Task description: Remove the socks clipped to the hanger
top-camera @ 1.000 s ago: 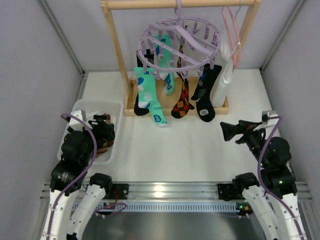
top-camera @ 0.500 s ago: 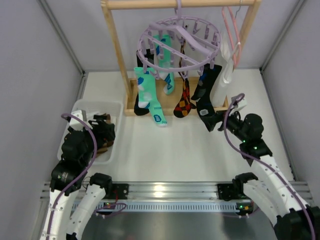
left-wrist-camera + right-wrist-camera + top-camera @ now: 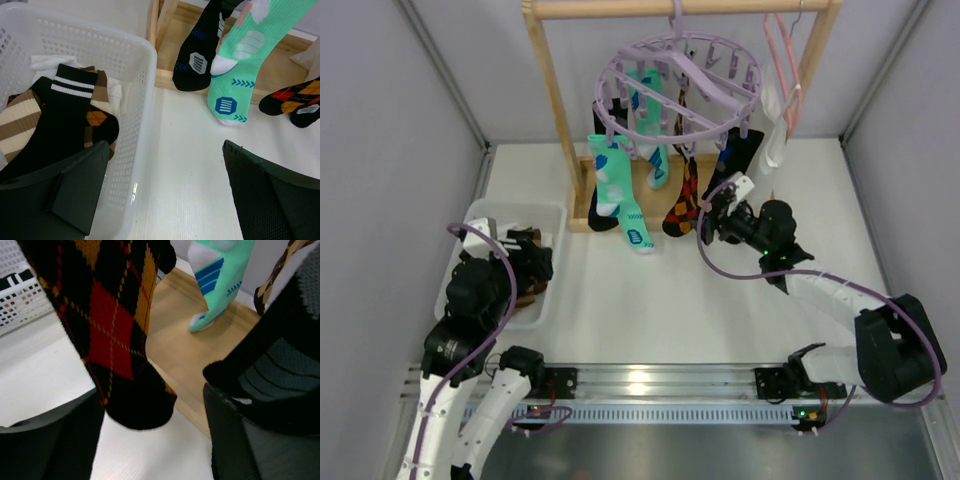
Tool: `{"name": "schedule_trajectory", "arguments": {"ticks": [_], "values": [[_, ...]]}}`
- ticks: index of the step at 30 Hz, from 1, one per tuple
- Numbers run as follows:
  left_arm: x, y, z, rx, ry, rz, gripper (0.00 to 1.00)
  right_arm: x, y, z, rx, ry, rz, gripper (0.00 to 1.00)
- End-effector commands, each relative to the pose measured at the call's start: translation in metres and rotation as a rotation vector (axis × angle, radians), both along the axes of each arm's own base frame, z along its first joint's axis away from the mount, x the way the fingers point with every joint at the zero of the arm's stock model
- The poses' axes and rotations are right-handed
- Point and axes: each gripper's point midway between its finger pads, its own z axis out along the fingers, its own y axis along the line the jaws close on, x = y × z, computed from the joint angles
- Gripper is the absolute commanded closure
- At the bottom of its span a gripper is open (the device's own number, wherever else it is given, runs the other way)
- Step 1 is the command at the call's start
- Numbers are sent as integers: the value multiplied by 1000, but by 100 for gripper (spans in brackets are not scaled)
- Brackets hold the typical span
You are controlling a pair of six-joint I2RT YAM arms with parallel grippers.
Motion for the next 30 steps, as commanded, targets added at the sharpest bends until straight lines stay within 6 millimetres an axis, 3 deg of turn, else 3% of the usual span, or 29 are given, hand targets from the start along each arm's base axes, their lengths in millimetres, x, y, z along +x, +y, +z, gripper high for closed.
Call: {"name": "schedule_trajectory", "arguments": {"ticks": [1, 2, 4, 5, 9, 12, 13, 14, 15, 16, 18, 22, 23, 26, 27, 30], "values": [[7, -8, 8, -1, -28, -42, 2, 13, 26, 48, 69, -220, 52, 30], [8, -10, 9, 1, -25, -48, 1, 14, 29, 47, 70, -229, 58, 36], [9, -12, 11, 0, -21, -58, 1, 13, 36, 41, 73, -225, 59, 71], [10, -14, 14, -3, -22, -66, 2, 12, 40, 46, 99, -241, 57, 80], [12, -30, 33, -77, -33, -124, 1, -10, 52, 50, 163, -276, 52, 100], [14, -50, 60, -144, -57, -214, 2, -24, 57, 62, 228, -294, 16, 100], [20, -55, 62, -154, -39, -225, 1, -24, 52, 58, 240, -278, -38, 100], [21, -60, 80, -178, -63, -249, 2, -29, 54, 59, 252, -276, -52, 100], [22, -70, 86, -197, -59, -293, 1, -41, 62, 64, 272, -280, -40, 100], [27, -76, 93, -214, -64, -315, 2, -39, 55, 61, 273, -270, -114, 100], [42, -88, 102, -246, -49, -344, 1, -54, 64, 61, 290, -259, -148, 100], [65, -96, 128, -190, -88, -255, 1, -72, 78, 57, 257, -242, -200, 100], [58, -119, 134, -158, -98, -313, 1, -80, 88, 51, 245, -226, -181, 100], [67, -134, 154, -46, -148, -239, 1, -88, 103, 48, 226, -211, -163, 100], [53, -160, 159, -22, -160, -304, 1, -87, 106, 48, 221, -208, -174, 100], [47, -197, 177, 72, -201, -311, 1, -93, 113, 48, 211, -207, -184, 100]]}}
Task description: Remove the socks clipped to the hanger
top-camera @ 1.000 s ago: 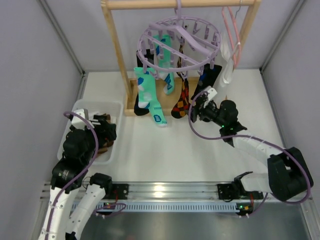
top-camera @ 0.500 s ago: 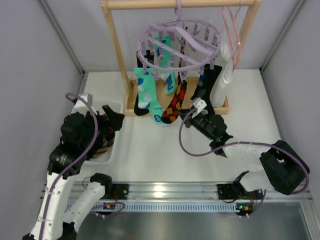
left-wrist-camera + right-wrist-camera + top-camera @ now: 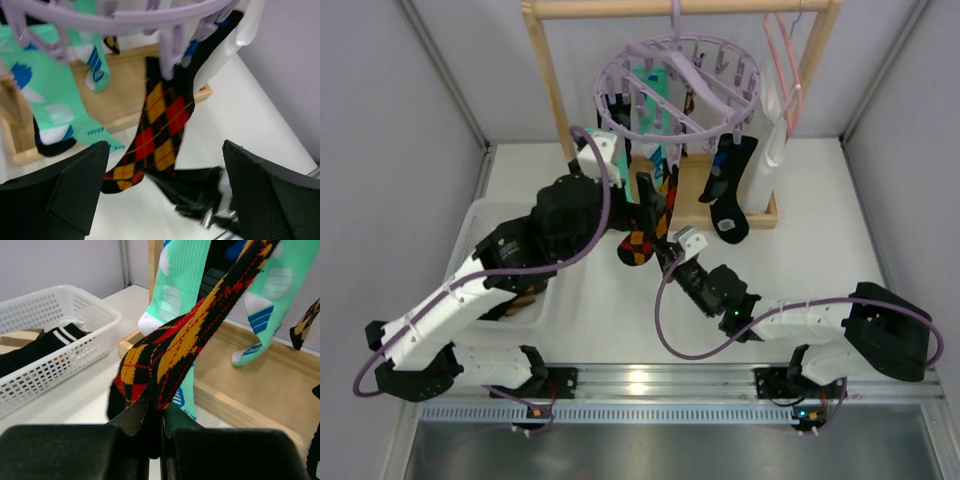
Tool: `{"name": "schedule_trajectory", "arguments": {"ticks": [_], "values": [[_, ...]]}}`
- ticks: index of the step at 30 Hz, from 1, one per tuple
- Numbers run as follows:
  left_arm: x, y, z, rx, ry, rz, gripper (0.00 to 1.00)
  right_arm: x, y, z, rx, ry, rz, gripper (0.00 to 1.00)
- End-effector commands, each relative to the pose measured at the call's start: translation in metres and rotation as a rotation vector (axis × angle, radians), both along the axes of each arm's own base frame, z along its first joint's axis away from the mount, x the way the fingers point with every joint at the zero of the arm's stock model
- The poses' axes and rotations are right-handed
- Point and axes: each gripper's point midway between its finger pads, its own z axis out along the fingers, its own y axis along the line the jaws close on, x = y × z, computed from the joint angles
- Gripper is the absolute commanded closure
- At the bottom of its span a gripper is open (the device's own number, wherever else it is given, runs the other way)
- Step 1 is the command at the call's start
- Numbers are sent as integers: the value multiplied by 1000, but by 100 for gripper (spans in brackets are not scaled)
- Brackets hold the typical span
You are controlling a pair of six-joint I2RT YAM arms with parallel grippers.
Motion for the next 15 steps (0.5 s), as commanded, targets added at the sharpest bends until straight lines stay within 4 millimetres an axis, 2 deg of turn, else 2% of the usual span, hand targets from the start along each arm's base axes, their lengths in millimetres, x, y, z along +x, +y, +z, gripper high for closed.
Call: {"name": "schedule_trajectory", "arguments": {"ticks": [1, 4, 6, 7, 11, 15], "values": [[10, -9, 51, 45, -155, 134, 1, 0, 7, 24, 41, -33, -69, 100], [24, -18, 70, 55, -186, 186, 1, -7, 14, 27, 40, -43, -64, 100], [33, -29, 69, 92, -193, 202, 1, -9, 16, 29, 40, -39, -58, 100], [35, -28, 79, 88, -209, 210, 1, -9, 16, 29, 36, -37, -63, 100], [53, -41, 70, 168, -216, 264, 1, -9, 18, 30, 15, -36, -94, 100], [67, -45, 49, 258, -205, 330, 2, -10, 23, 32, 5, -40, -101, 100]]}}
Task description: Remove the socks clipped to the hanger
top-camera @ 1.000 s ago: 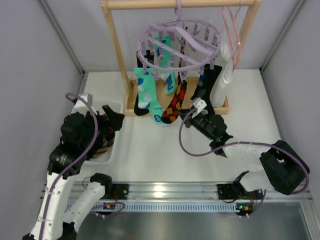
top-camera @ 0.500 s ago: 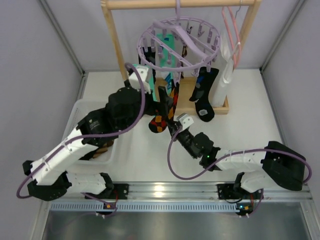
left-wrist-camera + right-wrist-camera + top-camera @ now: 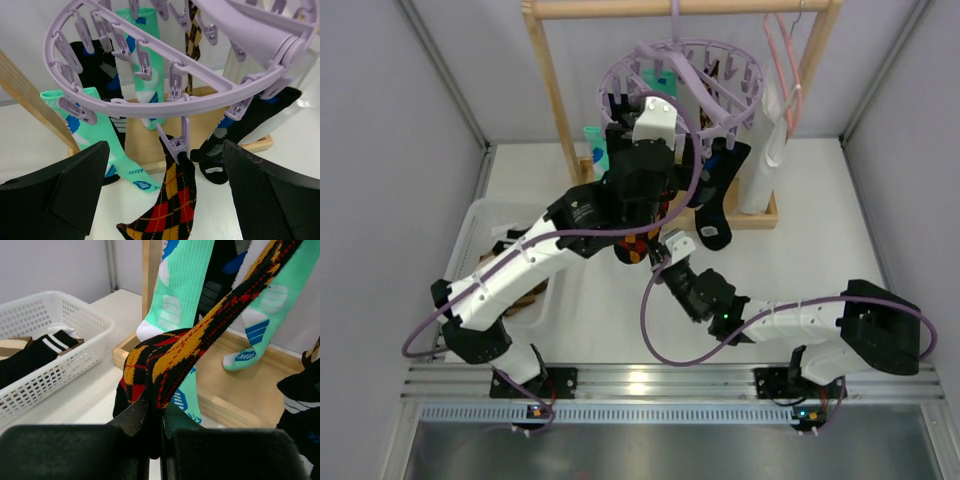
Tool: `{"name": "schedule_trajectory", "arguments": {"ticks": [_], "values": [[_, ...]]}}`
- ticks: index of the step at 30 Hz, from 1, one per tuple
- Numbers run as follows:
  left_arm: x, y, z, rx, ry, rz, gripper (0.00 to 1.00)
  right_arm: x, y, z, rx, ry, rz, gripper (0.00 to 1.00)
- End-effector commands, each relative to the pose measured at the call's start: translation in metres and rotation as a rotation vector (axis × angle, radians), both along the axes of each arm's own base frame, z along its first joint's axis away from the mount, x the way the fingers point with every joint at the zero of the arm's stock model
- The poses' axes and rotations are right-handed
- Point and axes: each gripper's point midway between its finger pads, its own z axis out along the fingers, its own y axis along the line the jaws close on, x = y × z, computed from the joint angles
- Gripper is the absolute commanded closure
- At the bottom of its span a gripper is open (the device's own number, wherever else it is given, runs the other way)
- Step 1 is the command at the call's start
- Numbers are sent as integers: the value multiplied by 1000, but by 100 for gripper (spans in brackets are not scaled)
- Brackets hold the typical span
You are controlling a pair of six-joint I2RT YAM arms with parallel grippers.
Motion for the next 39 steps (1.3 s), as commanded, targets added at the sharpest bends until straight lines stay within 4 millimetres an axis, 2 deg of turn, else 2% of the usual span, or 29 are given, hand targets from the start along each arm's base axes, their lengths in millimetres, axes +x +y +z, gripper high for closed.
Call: {"name": "schedule_trajectory", "arguments": {"ticks": [1, 4, 9, 10, 14, 19, 23, 27, 28, 29, 33, 36, 38, 39], "values": [[12, 7, 1, 47, -29, 91, 3, -4, 10, 18, 28, -20, -7, 100], [19, 7, -3, 44, -25, 123, 13, -7, 15, 16, 19, -24, 4, 100], [30, -1, -10, 74, -24, 150, 20, -12, 21, 13, 10, -27, 18, 100], [33, -3, -12, 69, -16, 134, 28, -13, 23, 13, 12, -27, 21, 100], [46, 3, -19, 54, 2, 143, 40, -17, 25, 15, 3, -38, 29, 100], [56, 5, -22, 38, 15, 134, 45, -20, 26, 13, -2, -41, 35, 100], [61, -2, -23, 29, 21, 107, 46, -22, 28, 12, -1, -42, 41, 100], [64, -5, -22, 32, 18, 103, 64, -22, 27, 11, 0, -42, 39, 100], [64, -5, -22, 34, 18, 104, 74, -23, 27, 10, 0, -42, 41, 100], [64, -5, -21, 33, 16, 104, 79, -23, 26, 11, 2, -42, 41, 100], [66, -2, -19, 30, 14, 110, 96, -24, 21, 8, 11, -37, 34, 100], [65, -2, -19, 27, 15, 108, 98, -29, 9, -3, 35, -11, 36, 100], [62, -3, -21, 28, 22, 87, 87, -32, -7, -23, 48, 26, 24, 100], [61, -3, -23, 29, 26, 78, 75, -33, -13, -26, 59, 40, 20, 100]]}}
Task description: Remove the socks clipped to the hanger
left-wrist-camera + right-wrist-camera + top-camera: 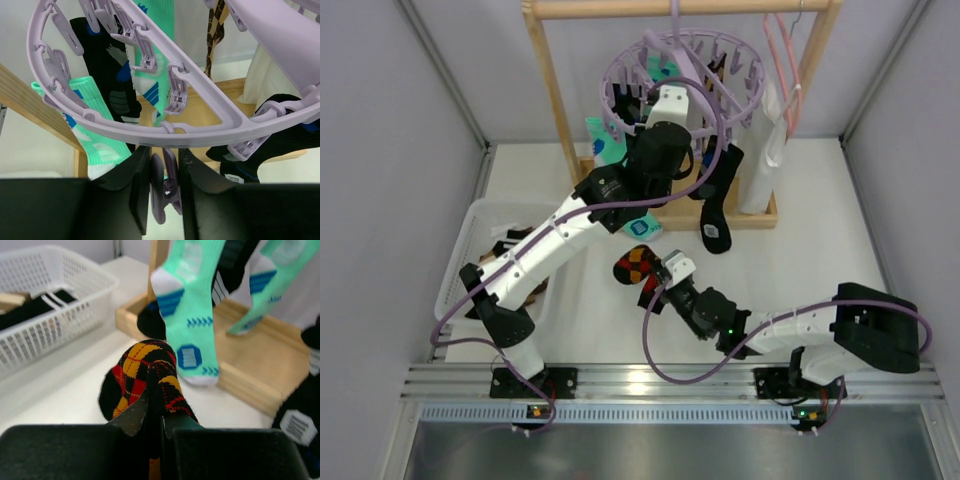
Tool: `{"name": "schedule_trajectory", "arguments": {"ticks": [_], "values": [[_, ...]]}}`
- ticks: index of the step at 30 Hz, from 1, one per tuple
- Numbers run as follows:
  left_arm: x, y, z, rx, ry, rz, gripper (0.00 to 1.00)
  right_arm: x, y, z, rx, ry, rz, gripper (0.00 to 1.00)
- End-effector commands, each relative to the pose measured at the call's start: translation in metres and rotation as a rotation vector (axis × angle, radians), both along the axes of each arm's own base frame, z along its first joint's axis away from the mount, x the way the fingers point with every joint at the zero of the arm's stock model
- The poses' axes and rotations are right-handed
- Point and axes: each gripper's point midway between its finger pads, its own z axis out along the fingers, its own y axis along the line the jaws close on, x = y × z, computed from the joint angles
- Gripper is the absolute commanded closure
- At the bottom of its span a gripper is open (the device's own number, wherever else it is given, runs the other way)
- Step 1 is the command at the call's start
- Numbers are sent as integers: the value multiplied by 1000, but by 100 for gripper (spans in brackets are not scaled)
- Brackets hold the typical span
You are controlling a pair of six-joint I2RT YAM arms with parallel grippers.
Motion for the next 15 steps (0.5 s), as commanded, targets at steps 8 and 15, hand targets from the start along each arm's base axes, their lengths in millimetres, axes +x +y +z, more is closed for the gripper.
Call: {"name": "schedule_trajectory", "arguments": {"ticks": [8, 15], "values": [[-27, 47, 16, -55, -31, 26, 22, -27, -19, -21, 81, 163, 77, 100], [-81, 137, 42, -141, -112, 107, 2, -44, 43, 22, 34, 155, 326, 100]]}}
